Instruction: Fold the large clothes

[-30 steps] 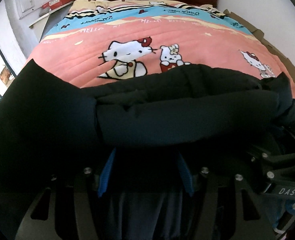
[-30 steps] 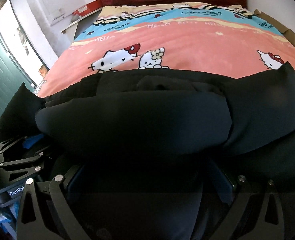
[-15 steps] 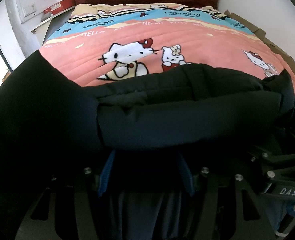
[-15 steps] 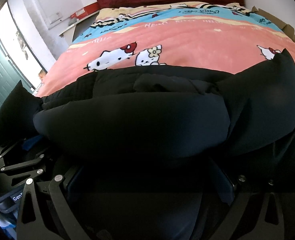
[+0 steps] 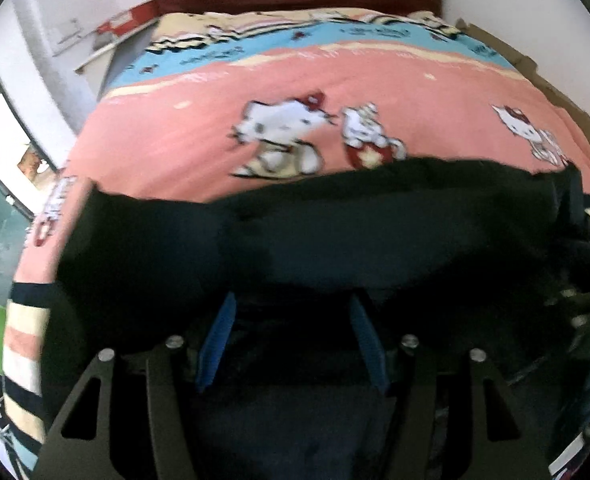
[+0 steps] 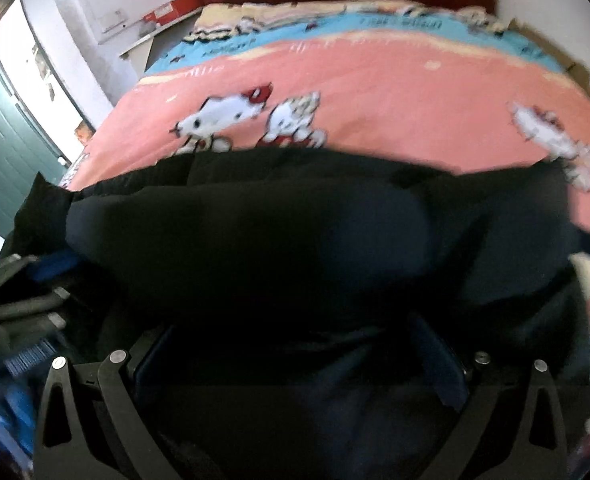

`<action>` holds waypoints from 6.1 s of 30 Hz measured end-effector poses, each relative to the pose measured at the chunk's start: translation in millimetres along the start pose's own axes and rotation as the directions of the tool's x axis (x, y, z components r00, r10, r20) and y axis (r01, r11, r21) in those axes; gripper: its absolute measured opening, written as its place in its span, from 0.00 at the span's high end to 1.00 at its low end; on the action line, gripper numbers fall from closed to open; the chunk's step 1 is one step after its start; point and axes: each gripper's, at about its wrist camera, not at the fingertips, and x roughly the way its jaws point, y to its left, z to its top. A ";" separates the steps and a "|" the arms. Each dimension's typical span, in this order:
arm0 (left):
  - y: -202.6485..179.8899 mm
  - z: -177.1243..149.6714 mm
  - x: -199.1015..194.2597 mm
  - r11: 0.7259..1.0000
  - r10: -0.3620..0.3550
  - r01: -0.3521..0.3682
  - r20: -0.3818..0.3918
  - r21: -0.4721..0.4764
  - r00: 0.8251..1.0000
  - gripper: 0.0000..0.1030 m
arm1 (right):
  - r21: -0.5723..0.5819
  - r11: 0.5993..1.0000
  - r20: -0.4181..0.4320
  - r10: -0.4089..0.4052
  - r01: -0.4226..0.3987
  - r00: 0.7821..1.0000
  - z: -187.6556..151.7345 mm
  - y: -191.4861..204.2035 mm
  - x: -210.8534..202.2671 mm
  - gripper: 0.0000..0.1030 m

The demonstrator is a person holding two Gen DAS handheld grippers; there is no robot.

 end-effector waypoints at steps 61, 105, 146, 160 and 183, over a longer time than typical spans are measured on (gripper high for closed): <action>171.3 -111.6 35.0 0.876 -0.385 0.313 -0.139 -0.368 0.912 0.00 | 0.321 0.919 -0.153 0.291 -0.231 0.945 -95.1 -157.8 -2.3 0.01; 141.0 -155.3 -106.6 0.717 -0.613 0.667 0.271 -0.203 0.742 0.74 | 0.154 0.815 0.198 0.528 -0.558 0.826 -152.9 -106.8 -141.7 0.81; 92.2 -358.6 -310.8 0.940 -0.009 0.105 0.286 -0.324 0.958 0.37 | 0.011 0.997 0.304 -0.076 0.076 0.950 -309.7 11.2 -318.3 0.00; 30.1 -420.3 -387.9 0.964 0.119 -0.003 0.416 -0.268 0.902 0.37 | -0.113 0.980 0.507 -0.084 0.163 0.858 -377.8 83.9 -391.7 0.00; 2.3 -439.8 -402.2 0.971 0.169 -0.063 0.481 -0.229 0.860 0.37 | -0.091 0.978 0.567 -0.104 0.188 0.817 -405.4 85.4 -404.4 0.00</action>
